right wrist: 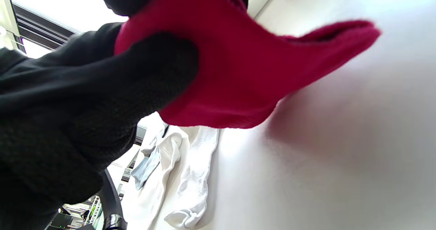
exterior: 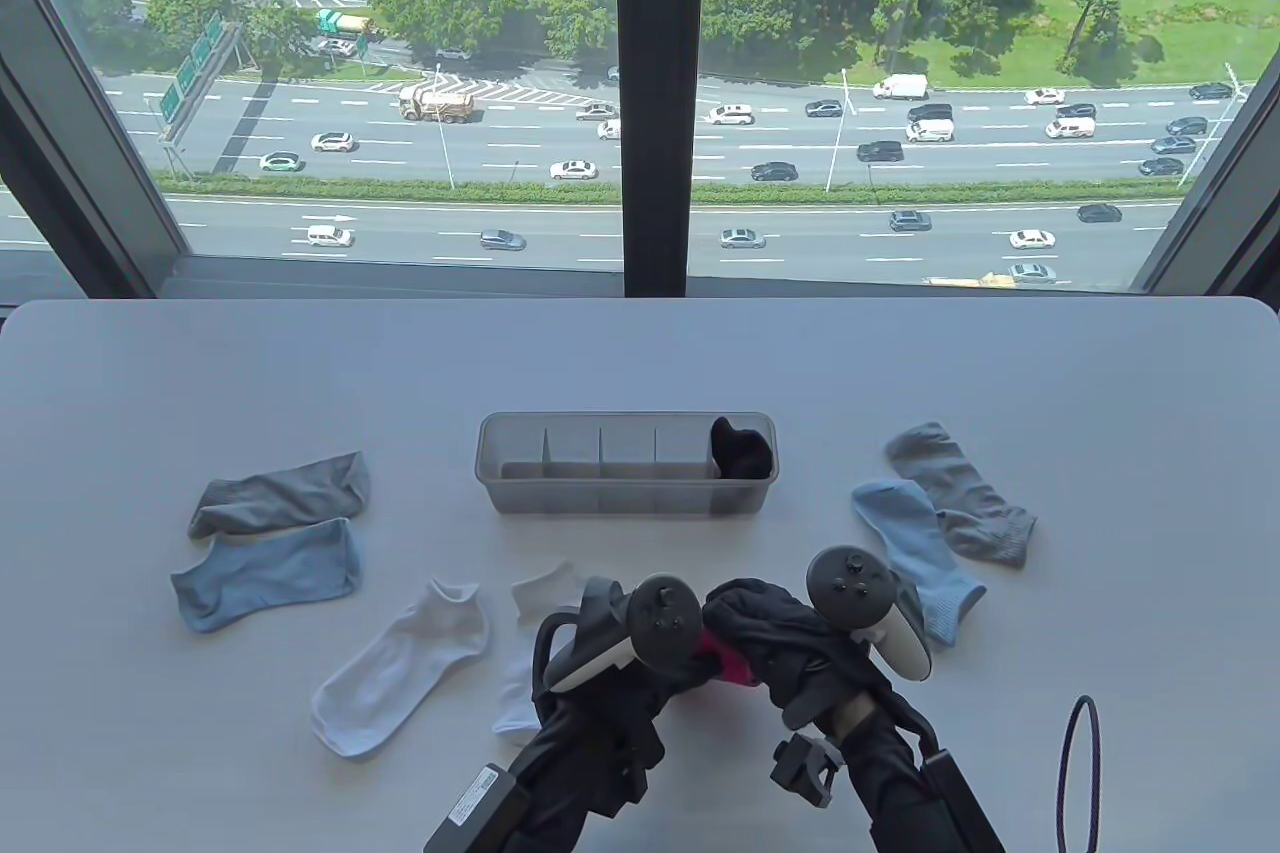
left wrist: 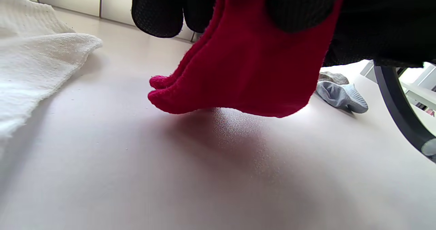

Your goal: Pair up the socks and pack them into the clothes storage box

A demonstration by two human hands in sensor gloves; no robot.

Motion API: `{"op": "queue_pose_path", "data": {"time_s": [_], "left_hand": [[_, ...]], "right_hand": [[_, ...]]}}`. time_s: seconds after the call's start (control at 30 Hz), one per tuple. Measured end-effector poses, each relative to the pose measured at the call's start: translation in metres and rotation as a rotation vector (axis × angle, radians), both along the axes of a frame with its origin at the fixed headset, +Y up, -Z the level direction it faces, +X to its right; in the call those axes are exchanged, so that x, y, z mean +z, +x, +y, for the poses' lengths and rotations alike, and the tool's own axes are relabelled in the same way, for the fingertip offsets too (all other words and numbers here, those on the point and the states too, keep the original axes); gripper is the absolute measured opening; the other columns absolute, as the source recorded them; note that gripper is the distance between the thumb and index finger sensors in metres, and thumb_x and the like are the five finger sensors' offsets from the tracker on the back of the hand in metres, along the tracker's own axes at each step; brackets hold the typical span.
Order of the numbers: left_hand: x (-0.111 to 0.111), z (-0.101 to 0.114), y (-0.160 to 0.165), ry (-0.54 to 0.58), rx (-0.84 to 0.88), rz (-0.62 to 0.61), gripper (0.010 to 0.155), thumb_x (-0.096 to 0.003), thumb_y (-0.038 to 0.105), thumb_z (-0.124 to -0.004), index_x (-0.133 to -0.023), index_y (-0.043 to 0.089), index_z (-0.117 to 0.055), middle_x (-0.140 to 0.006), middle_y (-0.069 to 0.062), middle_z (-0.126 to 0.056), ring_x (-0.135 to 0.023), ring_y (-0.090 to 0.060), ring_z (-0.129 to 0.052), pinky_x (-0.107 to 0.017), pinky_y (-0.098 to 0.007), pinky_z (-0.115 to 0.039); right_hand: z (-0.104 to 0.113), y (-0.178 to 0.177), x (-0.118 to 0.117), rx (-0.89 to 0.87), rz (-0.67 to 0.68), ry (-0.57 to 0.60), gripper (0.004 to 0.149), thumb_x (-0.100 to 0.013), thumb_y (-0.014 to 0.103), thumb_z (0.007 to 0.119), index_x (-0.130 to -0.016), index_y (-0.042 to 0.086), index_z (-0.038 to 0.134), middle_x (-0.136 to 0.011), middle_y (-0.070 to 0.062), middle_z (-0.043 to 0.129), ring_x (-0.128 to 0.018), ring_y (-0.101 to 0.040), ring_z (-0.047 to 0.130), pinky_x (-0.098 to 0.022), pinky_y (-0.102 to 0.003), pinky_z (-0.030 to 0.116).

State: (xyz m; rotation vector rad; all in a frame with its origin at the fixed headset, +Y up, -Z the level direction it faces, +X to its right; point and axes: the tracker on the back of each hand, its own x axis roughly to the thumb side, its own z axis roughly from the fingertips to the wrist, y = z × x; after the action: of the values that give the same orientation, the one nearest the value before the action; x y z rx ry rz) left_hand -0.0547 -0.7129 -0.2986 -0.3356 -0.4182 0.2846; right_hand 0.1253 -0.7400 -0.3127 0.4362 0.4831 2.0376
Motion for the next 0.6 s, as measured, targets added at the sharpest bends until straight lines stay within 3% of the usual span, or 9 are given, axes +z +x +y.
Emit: {"op": "queue_pose_path", "data": {"time_s": [0.03, 0.1, 0.17, 0.2, 0.3, 0.37, 0.43, 0.47, 0.6], "left_hand": [[-0.0003, -0.0018, -0.0017, -0.025, 0.014, -0.012, 0.043, -0.0523, 0.044, -0.073, -0.073, 0.006, -0.075, -0.099, -0.016, -0.075, -0.093, -0.044, -0.077, -0.076, -0.069, -0.049], [-0.0013, -0.0029, -0.0041, -0.002, 0.022, 0.022, 0.045, -0.0539, 0.044, -0.071, -0.079, 0.007, -0.072, -0.104, -0.018, -0.068, -0.096, -0.046, -0.072, -0.076, -0.069, -0.048], [-0.0006, -0.0018, -0.0059, 0.020, 0.016, 0.046, 0.067, -0.0526, 0.048, -0.071, -0.102, 0.007, -0.050, -0.115, -0.022, -0.046, -0.106, -0.049, -0.053, -0.077, -0.071, -0.041], [0.0004, -0.0003, -0.0066, 0.053, 0.033, 0.054, 0.074, -0.0513, 0.049, -0.073, -0.105, 0.010, -0.040, -0.117, -0.021, -0.039, -0.108, -0.048, -0.048, -0.078, -0.070, -0.039], [0.0026, 0.0032, -0.0025, 0.121, 0.107, 0.010, 0.054, -0.0540, 0.040, -0.073, -0.097, 0.009, -0.063, -0.112, -0.017, -0.058, -0.104, -0.045, -0.063, -0.077, -0.069, -0.046], [0.0032, 0.0037, 0.0008, 0.110, 0.083, -0.006, 0.051, -0.0562, 0.038, -0.069, -0.096, 0.006, -0.066, -0.110, -0.018, -0.063, -0.101, -0.045, -0.068, -0.076, -0.068, -0.050], [0.0016, 0.0016, 0.0002, 0.077, 0.045, 0.000, 0.051, -0.0576, 0.038, -0.062, -0.095, 0.004, -0.063, -0.109, -0.019, -0.061, -0.101, -0.047, -0.066, -0.077, -0.068, -0.049], [0.0008, 0.0006, -0.0016, 0.059, 0.054, -0.003, 0.051, -0.0582, 0.039, -0.058, -0.095, 0.004, -0.063, -0.109, -0.020, -0.061, -0.100, -0.047, -0.066, -0.077, -0.068, -0.049], [-0.0007, -0.0030, -0.0057, 0.005, 0.060, -0.006, 0.054, -0.0562, 0.047, -0.057, -0.092, 0.007, -0.059, -0.111, -0.020, -0.054, -0.102, -0.048, -0.060, -0.076, -0.069, -0.046]], "right_hand": [[0.0038, 0.0003, -0.0005, 0.006, 0.014, 0.023, 0.055, -0.059, 0.038, 0.068, -0.106, 0.013, 0.054, -0.110, -0.020, 0.054, -0.102, -0.053, 0.040, -0.069, -0.074, 0.029], [0.0081, -0.0001, -0.0003, -0.014, -0.022, 0.049, 0.046, -0.060, 0.031, 0.072, -0.103, 0.018, 0.060, -0.094, -0.010, 0.078, -0.091, -0.036, 0.074, -0.071, -0.071, 0.041], [0.0087, 0.0007, -0.0002, -0.010, -0.074, 0.059, 0.047, -0.059, 0.030, 0.072, -0.101, 0.015, 0.060, -0.083, -0.012, 0.084, -0.079, -0.034, 0.083, -0.071, -0.068, 0.048], [0.0067, 0.0017, -0.0011, 0.011, -0.054, 0.047, 0.045, -0.060, 0.030, 0.068, -0.101, 0.012, 0.059, -0.080, -0.012, 0.085, -0.075, -0.033, 0.085, -0.071, -0.067, 0.049], [0.0033, 0.0052, -0.0017, -0.020, -0.113, 0.035, 0.044, -0.062, 0.030, 0.064, -0.100, 0.010, 0.058, -0.075, -0.011, 0.087, -0.069, -0.030, 0.088, -0.071, -0.065, 0.052], [0.0034, 0.0072, -0.0009, -0.020, -0.115, 0.048, 0.049, -0.061, 0.033, 0.064, -0.104, 0.010, 0.053, -0.077, -0.011, 0.087, -0.073, -0.031, 0.087, -0.072, -0.066, 0.050], [0.0052, 0.0067, -0.0002, -0.038, -0.048, 0.059, 0.062, -0.058, 0.040, 0.069, -0.110, 0.016, 0.045, -0.098, -0.014, 0.075, -0.091, -0.040, 0.073, -0.072, -0.070, 0.044], [0.0064, 0.0048, -0.0002, -0.052, -0.020, 0.046, 0.060, -0.058, 0.037, 0.072, -0.109, 0.017, 0.048, -0.103, -0.015, 0.068, -0.094, -0.042, 0.068, -0.072, -0.070, 0.043], [0.0091, 0.0006, 0.0006, 0.030, -0.075, 0.106, 0.049, -0.057, 0.034, 0.071, -0.101, 0.014, 0.061, -0.082, -0.012, 0.085, -0.072, -0.028, 0.088, -0.073, -0.063, 0.054]]}}
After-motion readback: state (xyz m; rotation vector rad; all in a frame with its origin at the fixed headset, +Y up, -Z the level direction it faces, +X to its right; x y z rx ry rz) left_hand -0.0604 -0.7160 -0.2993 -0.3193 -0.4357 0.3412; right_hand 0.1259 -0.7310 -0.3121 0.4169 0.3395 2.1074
